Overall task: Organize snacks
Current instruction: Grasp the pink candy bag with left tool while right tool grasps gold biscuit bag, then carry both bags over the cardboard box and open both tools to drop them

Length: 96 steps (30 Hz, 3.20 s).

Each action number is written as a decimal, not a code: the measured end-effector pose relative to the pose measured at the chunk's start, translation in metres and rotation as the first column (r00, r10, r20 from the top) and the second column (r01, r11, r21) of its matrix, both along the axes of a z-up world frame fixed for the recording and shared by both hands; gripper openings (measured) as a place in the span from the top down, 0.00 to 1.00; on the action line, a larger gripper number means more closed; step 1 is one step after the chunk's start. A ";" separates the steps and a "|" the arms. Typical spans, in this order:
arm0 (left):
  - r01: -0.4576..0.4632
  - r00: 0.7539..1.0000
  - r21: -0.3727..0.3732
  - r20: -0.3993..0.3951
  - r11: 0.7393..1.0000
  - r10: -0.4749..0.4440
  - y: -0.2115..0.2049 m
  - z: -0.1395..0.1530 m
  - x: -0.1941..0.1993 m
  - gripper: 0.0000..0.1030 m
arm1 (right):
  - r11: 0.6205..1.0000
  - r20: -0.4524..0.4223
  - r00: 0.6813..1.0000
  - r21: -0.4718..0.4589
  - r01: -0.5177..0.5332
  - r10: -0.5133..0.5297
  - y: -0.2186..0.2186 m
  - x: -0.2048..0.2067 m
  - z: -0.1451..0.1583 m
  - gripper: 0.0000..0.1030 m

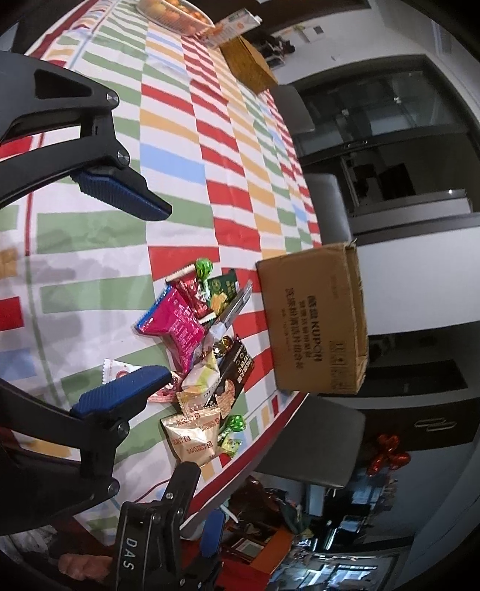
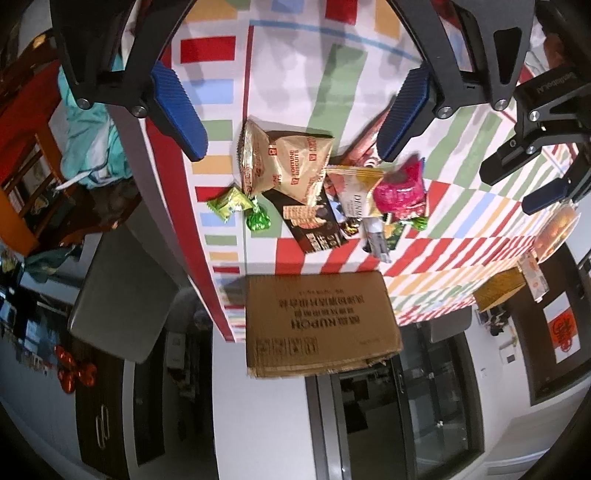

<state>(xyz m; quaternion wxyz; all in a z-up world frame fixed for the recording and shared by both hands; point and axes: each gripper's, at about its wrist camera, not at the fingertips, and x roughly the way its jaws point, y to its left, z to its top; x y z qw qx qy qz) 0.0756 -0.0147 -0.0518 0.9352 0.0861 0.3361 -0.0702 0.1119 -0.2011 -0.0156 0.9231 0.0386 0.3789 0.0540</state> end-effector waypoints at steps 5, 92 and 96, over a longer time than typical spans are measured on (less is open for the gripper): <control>0.033 0.999 0.001 -0.038 0.999 -0.033 -0.006 -0.010 0.021 0.31 | 1.000 -0.049 0.999 0.018 0.003 -0.002 -0.002 0.016 -0.012 0.15; 0.073 0.987 -0.139 0.150 0.988 -0.052 -0.007 0.088 0.108 0.65 | 0.989 0.236 0.963 0.048 -0.141 0.126 0.006 0.099 0.093 0.55; 0.074 0.984 -0.138 0.173 0.988 -0.050 -0.009 0.102 0.129 0.65 | 0.990 0.266 0.955 0.027 -0.140 0.128 0.007 0.118 0.108 0.55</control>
